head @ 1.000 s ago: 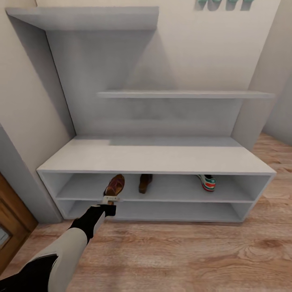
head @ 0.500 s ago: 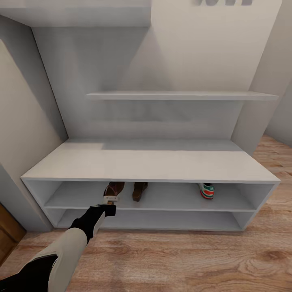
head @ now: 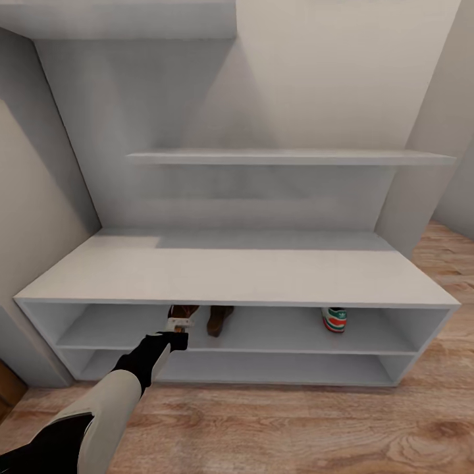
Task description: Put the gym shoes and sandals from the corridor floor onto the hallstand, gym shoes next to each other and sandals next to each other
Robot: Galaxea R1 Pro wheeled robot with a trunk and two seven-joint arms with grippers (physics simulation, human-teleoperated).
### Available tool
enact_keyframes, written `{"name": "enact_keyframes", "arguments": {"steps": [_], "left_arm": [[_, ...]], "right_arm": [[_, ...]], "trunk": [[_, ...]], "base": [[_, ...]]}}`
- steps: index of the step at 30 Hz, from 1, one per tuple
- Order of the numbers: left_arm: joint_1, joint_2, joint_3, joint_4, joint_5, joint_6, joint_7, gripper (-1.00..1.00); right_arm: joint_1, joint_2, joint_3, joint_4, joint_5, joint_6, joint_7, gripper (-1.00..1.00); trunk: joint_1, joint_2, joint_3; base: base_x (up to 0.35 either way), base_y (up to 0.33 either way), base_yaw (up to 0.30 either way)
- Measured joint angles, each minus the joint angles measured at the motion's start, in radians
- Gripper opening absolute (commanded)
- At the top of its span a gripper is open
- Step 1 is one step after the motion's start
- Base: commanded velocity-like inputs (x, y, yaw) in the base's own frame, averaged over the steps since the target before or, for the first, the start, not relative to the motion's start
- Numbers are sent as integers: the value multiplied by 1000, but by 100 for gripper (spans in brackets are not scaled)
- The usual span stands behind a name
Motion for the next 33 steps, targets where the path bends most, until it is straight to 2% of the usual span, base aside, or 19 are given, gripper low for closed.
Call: {"name": "enact_keyframes", "arguments": {"steps": [11, 33], "left_arm": [[0, 0, 1, 0, 0, -2, -1, -100], [0, 0, 0, 0, 0, -4, -1, -100]], "right_arm": [[0, 0, 0, 0, 0, 0, 0, -100], [0, 0, 0, 1, 0, 0, 0, -100]], "trunk": [[0, 0, 0], [0, 0, 0]], "base": [[97, -92, 0], [32, -3, 0]]}}
